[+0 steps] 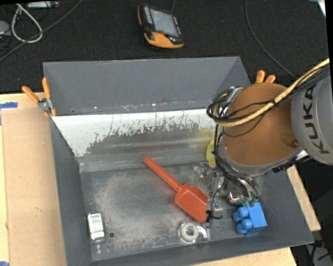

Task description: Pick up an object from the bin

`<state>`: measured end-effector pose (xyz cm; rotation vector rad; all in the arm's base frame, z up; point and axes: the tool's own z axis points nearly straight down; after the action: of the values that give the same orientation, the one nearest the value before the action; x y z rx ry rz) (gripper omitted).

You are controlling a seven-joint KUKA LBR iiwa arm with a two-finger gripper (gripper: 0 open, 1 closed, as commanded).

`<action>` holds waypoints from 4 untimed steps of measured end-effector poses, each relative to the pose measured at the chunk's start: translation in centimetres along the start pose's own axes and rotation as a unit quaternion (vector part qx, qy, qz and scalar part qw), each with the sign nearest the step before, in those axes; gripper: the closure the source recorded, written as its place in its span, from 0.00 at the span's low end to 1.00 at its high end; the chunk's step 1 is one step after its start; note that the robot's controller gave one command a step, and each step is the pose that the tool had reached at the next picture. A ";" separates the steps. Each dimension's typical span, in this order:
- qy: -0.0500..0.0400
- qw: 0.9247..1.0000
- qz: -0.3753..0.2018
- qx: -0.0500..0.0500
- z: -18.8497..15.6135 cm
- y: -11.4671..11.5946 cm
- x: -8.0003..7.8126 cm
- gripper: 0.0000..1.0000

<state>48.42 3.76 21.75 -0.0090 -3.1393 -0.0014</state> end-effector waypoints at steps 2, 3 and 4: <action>-0.001 0.990 0.142 0.000 -3.8 -0.2 -7.0 0.00; 0.001 0.992 0.128 0.000 -2.5 -0.3 -6.5 0.00; -0.002 0.960 0.278 -0.001 -0.1 4.2 -7.2 0.00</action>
Offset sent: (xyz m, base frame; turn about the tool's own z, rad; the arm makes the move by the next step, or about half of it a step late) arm 0.0765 -0.0031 0.0414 0.3163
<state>55.62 7.96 21.86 -0.8833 -3.0157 -0.0036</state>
